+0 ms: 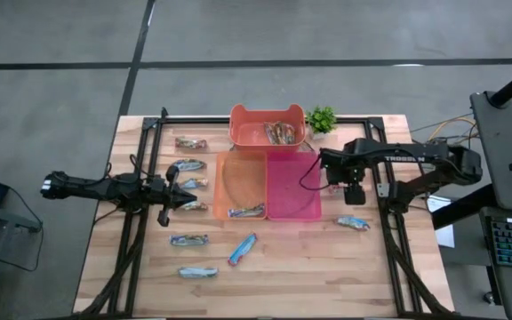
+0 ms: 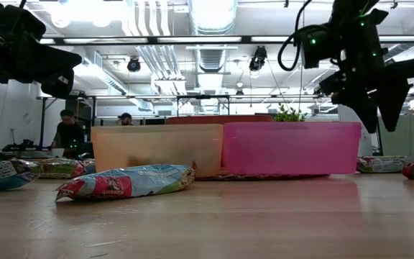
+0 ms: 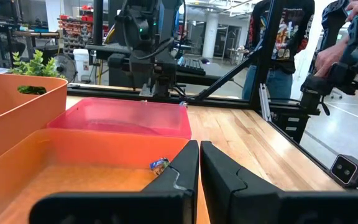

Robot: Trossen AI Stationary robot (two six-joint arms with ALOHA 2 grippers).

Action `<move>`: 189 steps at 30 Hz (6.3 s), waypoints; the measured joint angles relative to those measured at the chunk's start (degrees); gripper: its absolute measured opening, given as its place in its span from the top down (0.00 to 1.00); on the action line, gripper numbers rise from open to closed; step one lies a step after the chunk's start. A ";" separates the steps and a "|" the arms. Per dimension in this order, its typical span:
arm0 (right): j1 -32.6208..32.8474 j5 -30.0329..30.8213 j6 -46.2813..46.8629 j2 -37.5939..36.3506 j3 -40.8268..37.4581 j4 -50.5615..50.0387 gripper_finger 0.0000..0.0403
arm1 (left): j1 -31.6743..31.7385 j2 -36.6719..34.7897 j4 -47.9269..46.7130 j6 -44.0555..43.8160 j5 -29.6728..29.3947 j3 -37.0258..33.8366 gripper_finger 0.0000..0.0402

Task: Pick and place Granola Bars by type
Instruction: Put the red granola bar into the pink bin

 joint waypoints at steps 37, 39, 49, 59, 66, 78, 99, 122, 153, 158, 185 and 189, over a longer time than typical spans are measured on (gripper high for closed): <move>-9.31 -0.92 -7.30 4.56 -11.42 10.85 0.30 | -0.02 0.00 0.00 0.00 -0.02 0.02 1.00; -9.31 -0.90 -7.44 4.99 -11.42 10.87 0.31 | -0.02 0.01 0.00 0.00 0.00 0.00 1.00; -9.29 -0.76 -7.74 5.33 -11.47 11.09 0.56 | -0.01 0.00 0.00 0.00 -0.01 0.01 1.00; -9.29 -0.96 -9.29 5.30 -11.58 11.83 0.95 | 0.00 0.02 0.00 0.00 -0.01 0.00 1.00; -9.25 0.24 -9.33 4.78 -8.12 9.10 0.98 | -0.01 0.00 0.00 0.00 -0.02 0.01 1.00; -9.08 -0.19 -3.12 4.76 6.33 -8.82 0.98 | -0.01 0.00 0.00 0.00 -0.01 0.01 1.00; 7.16 -9.51 16.65 10.08 25.39 -19.88 0.98 | 0.00 -0.01 0.00 0.00 0.01 0.02 1.00; 15.92 -8.96 19.37 35.13 48.35 -15.87 0.98 | -0.01 0.02 0.00 0.00 -0.02 0.00 1.00; 17.66 -8.92 23.89 39.05 35.15 3.93 0.98 | 0.00 0.00 0.00 0.00 -0.02 0.00 1.00; 17.65 -8.92 23.89 39.05 33.91 5.08 0.98 | 0.00 0.01 0.00 0.00 -0.01 0.00 1.00; 17.49 -3.93 23.53 33.71 40.41 -2.23 0.58 | 0.00 0.00 0.00 0.00 -0.01 0.00 1.00; 17.50 -2.71 26.76 31.81 41.93 -5.12 0.55 | -0.01 0.02 0.00 0.00 0.00 0.00 1.00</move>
